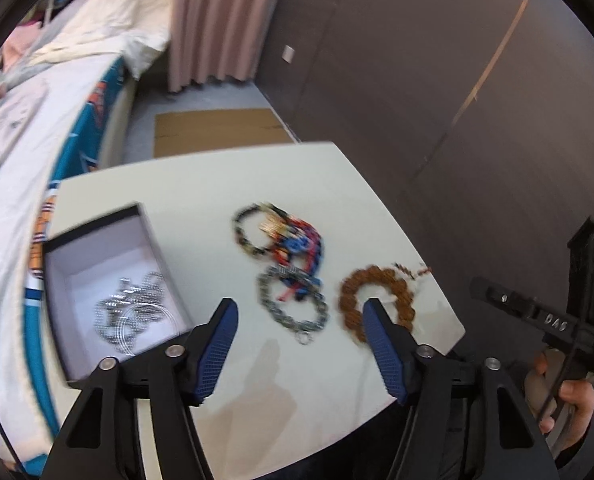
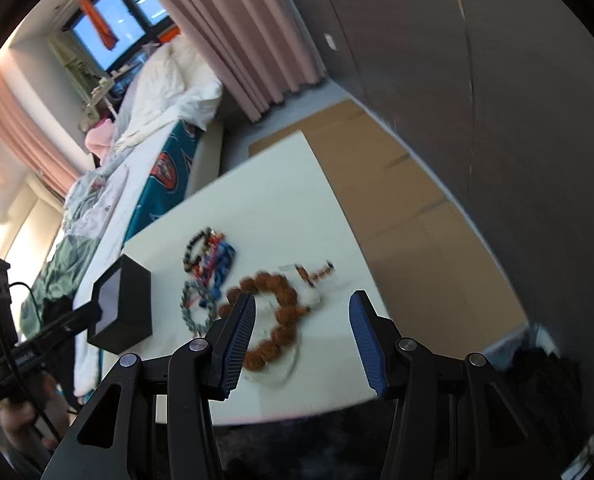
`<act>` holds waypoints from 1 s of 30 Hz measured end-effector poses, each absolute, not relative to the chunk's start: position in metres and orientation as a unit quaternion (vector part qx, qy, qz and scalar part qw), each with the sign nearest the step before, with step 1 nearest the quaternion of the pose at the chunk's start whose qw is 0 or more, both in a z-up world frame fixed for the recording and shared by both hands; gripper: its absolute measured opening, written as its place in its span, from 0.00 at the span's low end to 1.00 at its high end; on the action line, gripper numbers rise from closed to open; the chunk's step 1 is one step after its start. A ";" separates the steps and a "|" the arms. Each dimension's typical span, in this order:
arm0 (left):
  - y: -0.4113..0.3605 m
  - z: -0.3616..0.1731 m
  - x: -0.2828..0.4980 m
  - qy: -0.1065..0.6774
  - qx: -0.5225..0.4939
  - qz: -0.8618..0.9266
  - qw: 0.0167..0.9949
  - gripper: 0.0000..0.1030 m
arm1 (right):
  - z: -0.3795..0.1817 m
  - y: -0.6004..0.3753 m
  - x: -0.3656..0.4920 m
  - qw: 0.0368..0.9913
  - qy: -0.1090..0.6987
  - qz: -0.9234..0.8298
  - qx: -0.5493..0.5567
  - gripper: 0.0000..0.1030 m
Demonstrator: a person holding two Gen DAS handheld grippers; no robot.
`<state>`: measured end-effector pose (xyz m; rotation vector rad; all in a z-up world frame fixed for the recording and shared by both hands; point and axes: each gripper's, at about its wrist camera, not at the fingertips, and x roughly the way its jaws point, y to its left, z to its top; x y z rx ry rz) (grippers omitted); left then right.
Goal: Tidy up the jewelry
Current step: 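Grasp the brown rudraksha bead bracelet with the left gripper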
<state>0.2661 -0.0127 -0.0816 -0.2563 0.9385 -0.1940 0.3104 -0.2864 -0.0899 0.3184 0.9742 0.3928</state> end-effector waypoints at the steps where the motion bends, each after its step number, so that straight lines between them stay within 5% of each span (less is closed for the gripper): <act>1: -0.018 -0.085 0.268 0.454 -0.121 -0.097 0.877 0.58 | -0.089 -0.287 0.310 0.855 0.460 0.189 0.150 0.48; 6: -0.050 -0.103 0.280 0.479 -0.106 -0.114 0.864 0.41 | -0.090 -0.292 0.309 0.855 0.459 0.193 0.147 0.48; 12: -0.076 -0.121 0.295 0.500 -0.083 -0.124 0.853 0.38 | -0.097 -0.305 0.313 0.836 0.474 0.205 0.187 0.48; 19: -0.091 -0.136 0.318 0.517 -0.061 -0.123 0.845 0.19 | -0.110 -0.314 0.321 0.810 0.490 0.220 0.234 0.48; 30: -0.103 -0.153 0.333 0.547 -0.004 -0.102 0.831 0.20 | -0.120 -0.311 0.326 0.793 0.504 0.225 0.259 0.48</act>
